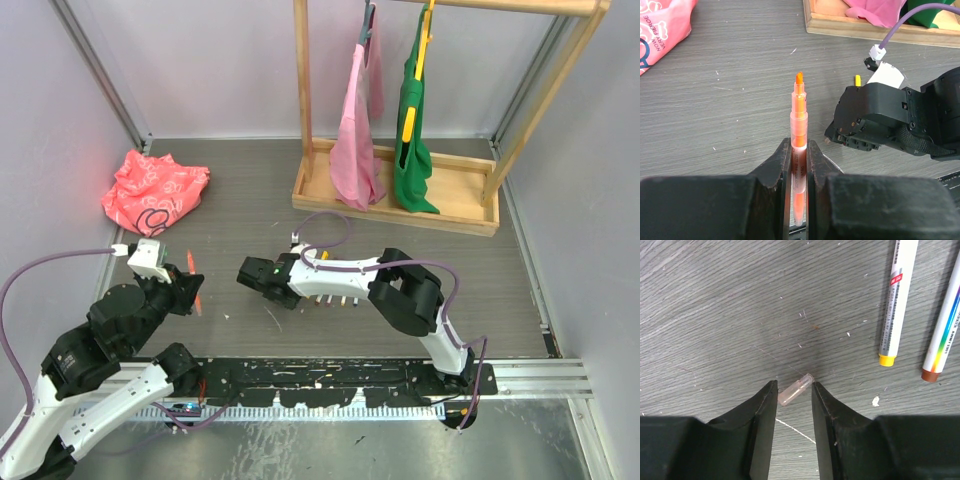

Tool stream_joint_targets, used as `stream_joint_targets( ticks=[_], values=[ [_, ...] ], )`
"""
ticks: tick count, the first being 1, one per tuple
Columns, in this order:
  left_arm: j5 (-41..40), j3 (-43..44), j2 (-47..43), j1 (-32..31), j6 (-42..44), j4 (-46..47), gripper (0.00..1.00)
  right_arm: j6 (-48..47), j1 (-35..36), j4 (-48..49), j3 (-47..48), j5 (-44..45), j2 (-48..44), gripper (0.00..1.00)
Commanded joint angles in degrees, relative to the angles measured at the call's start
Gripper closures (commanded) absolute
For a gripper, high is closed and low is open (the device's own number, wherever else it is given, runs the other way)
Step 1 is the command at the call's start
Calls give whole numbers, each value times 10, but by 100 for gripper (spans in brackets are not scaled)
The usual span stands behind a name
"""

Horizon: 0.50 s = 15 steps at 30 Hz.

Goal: Insert the pens into the pen caps
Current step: Insert the pen cap onto the pen.

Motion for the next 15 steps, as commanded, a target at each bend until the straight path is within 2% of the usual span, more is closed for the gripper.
stream_joint_targets(
  ticks=[1,5,11,15],
  values=[
    [-3,1,7,1,-4,14,100,-5,1,8,10,19,1,64],
    [-4,1,6,1,-4,14,100,-21,1,16,5,15,3,73],
    [-4,1,6,0,-4,13,100,-86,1,24,-8,48,-9,79],
    [-4,1,6,1,-4,13,100,-233,1,93,-41,47,-39,78]
  ],
)
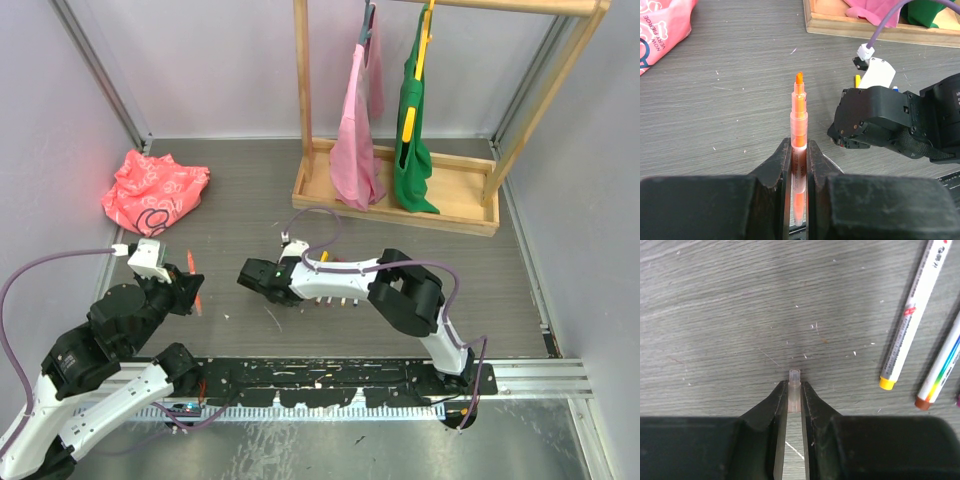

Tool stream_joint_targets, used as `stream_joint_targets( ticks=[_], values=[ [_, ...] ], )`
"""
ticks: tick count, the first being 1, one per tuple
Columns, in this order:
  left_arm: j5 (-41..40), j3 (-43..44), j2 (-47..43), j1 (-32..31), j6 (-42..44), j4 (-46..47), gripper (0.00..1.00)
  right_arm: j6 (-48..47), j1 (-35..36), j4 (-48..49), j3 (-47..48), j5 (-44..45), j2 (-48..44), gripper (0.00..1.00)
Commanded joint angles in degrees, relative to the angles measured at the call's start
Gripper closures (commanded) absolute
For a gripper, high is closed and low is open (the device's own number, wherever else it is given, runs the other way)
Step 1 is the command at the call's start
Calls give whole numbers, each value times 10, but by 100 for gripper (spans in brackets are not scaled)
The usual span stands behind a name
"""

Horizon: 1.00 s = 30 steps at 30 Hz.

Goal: Insert the pens into the pen caps
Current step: Insert the pen cap onto the pen.

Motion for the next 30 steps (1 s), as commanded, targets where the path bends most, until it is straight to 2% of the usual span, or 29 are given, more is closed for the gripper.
stream_joint_targets(
  ticks=[1,7,10,14,18,26,30],
  values=[
    [-4,1,5,1,-4,14,100,-178,1,65,-31,23,-45,78],
    [-4,1,4,1,-4,14,100,-362,-4,127,-83,-41,-90,78],
    [-5,0,2,0,-4,14,100,-422,-19,152,-106,-115,-108,78],
    [-6,1,2,1,-4,13,100,-480,-25,130,-99,-182,-102,78],
    [-5,1,4,1,-4,14,100,-506,-26,94,-86,-203,-90,78],
    [-7,1,5,1,-5,14,100,-521,-26,67,-80,-217,-73,65],
    [-5,1,6,1,-4,13,100,-522,-26,58,-75,-217,-65,64]
  ],
)
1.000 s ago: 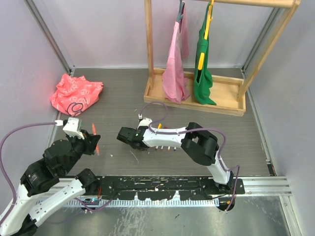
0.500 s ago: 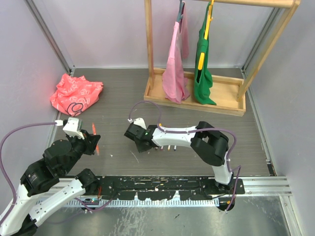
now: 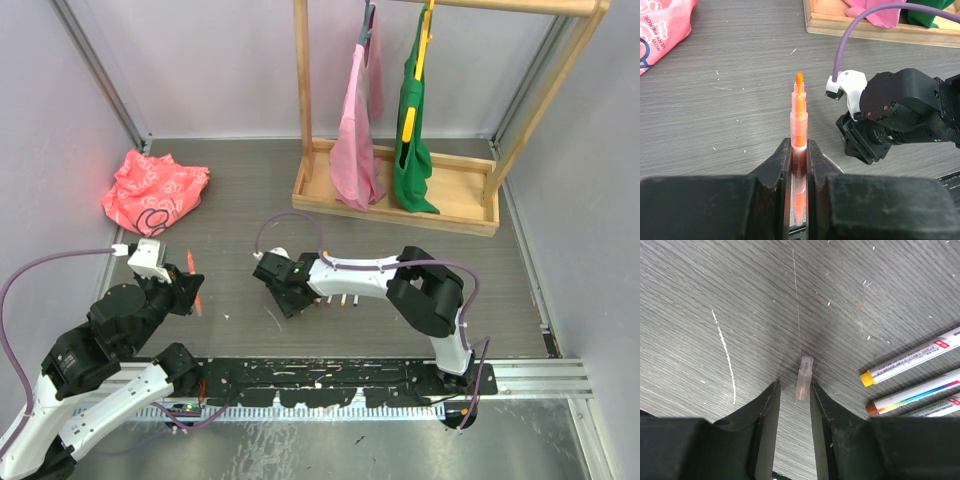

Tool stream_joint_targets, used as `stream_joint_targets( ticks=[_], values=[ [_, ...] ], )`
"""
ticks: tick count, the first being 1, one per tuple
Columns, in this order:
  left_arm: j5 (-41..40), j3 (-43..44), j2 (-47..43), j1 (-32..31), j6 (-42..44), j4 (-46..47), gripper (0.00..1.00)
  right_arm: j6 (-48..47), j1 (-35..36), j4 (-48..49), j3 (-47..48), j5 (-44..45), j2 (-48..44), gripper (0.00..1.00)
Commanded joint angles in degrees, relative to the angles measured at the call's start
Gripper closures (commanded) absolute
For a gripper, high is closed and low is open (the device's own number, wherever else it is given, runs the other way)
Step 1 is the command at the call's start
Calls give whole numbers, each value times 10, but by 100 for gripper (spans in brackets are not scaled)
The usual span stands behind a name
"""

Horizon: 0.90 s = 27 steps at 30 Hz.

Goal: Insert the pens into the pen caps
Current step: Insert the pen cap onto the pen.

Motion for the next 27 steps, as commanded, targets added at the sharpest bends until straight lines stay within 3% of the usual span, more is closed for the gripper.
stream_joint_targets(
  ticks=[1,15,18,21,27],
  values=[
    [-4,1,6,1,-4,14,100,-16,2,-15,23,-7,7,64],
    [-5,0,5,1,-5,14,100,1,-7,-39,52,26,51,66],
    [-4,0,6,1,-4,14,100,1,-7,-42,48,22,50,70],
    [-4,0,6,0,-5,14,100,3,-7,-40,40,23,44,81],
    [6,-1,13,0,-4,17,100,13,-7,22,13,41,-43,100]
  ],
)
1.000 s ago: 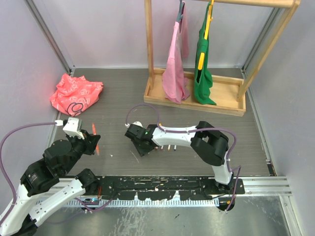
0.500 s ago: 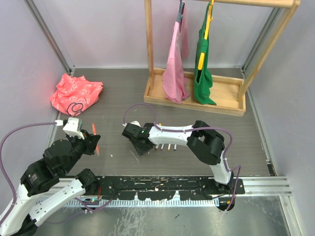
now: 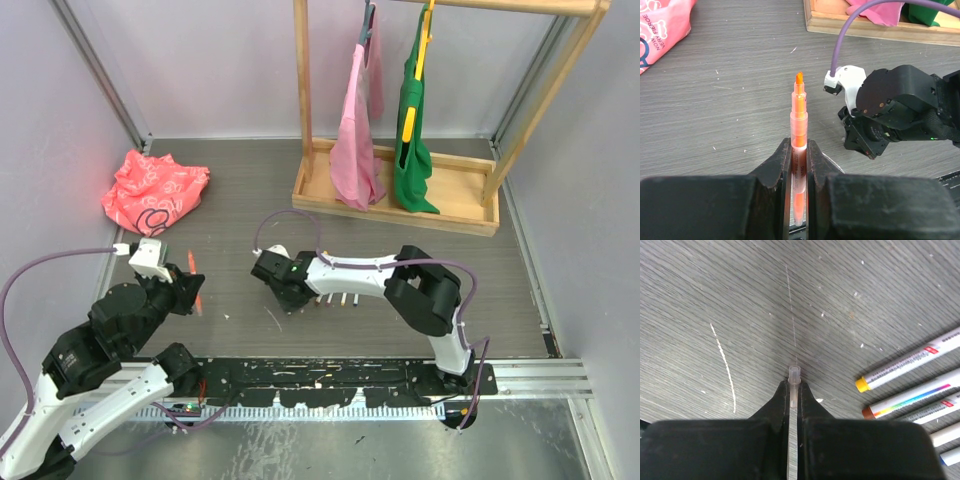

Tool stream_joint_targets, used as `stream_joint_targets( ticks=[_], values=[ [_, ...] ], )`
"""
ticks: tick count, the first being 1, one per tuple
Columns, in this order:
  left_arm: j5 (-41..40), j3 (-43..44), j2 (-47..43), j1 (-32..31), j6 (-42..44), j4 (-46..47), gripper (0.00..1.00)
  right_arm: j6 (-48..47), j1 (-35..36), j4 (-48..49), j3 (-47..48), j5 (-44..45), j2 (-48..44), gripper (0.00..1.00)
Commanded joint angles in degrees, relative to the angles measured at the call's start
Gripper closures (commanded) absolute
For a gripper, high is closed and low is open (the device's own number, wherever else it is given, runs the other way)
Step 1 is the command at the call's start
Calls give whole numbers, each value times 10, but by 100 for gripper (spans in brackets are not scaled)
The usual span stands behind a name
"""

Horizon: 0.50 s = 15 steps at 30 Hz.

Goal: Insert the pens into the pen caps
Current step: Insert the pen cap onto the pen.

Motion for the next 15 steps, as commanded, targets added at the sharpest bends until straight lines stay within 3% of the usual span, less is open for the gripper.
stream_joint_targets(
  ticks=[1,9,15],
  values=[
    [12,-1,13,0,-2,20,100,6,-4,49,-18,30,-78,100],
    [58,3,20,0,9,56,100,5,-4,113,-58,93,-198,100],
    [87,67,106,0,10,38,100,14,-5,258,-168,140,-370,100]
  ],
)
